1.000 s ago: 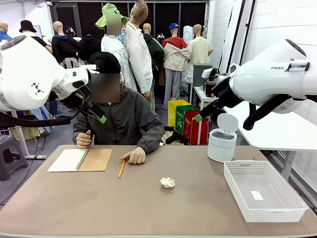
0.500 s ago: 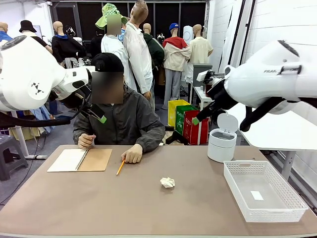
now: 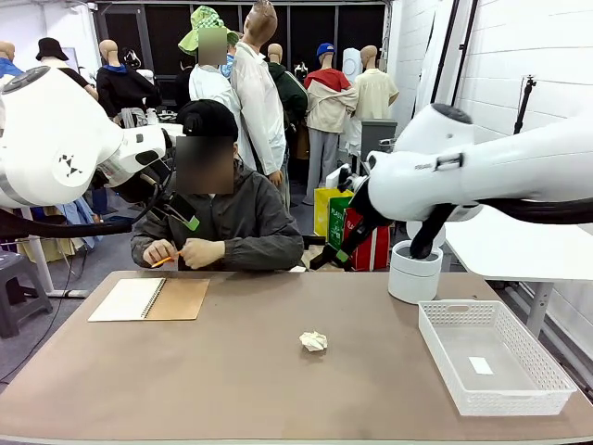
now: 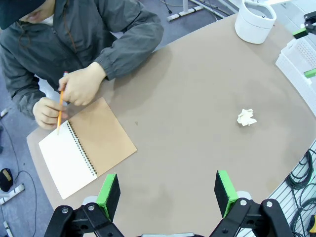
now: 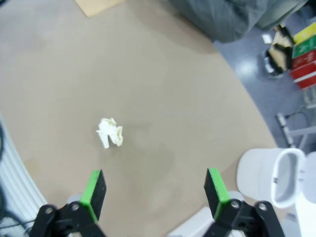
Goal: Sort the paper based on its condition.
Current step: If a person hands you a paper, place it in the Organizing basket , and if it's crumpled, put it in the Trash can.
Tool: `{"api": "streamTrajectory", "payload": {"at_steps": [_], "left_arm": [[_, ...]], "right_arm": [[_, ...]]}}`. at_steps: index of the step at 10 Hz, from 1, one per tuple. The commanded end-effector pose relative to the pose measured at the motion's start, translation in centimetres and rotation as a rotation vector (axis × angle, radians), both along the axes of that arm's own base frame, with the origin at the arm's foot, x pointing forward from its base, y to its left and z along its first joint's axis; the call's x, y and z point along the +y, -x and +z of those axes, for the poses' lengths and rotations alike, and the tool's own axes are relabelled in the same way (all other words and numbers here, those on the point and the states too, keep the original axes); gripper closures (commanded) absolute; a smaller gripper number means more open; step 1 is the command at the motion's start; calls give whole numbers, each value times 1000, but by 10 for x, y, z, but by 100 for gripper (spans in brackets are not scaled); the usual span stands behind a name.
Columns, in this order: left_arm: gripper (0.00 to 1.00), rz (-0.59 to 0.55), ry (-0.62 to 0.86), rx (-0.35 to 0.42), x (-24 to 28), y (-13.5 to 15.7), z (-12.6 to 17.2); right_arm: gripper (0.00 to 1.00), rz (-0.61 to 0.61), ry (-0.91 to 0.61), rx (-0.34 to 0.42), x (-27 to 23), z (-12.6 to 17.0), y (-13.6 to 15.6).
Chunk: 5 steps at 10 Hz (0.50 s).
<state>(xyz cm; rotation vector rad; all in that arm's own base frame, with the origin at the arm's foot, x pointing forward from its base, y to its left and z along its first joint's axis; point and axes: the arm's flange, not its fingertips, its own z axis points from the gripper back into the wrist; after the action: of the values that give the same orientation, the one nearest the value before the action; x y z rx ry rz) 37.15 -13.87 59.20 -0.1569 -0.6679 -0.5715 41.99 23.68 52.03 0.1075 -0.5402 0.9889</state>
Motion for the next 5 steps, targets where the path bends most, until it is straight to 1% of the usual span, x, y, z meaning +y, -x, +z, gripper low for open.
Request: {"api": "streamTrajectory", "payload": {"at_steps": [1, 2, 3, 4, 5], "left_arm": [[0, 2, 3, -3, 1, -1, 2], [0, 2, 3, -3, 1, -1, 2], [0, 2, 3, -3, 1, -1, 2], [0, 2, 3, -3, 1, -1, 2], [0, 2, 3, -3, 1, -1, 2]], "right_arm": [[0, -5, 31, 18, 13, -10, -14], [0, 4, 48, 43, 17, -22, -17], [0, 5, 55, 56, 19, -27, -17], [0, -2, 55, 57, 18, -27, -15], [0, -15, 40, 48, 10, -18, -12]]}}
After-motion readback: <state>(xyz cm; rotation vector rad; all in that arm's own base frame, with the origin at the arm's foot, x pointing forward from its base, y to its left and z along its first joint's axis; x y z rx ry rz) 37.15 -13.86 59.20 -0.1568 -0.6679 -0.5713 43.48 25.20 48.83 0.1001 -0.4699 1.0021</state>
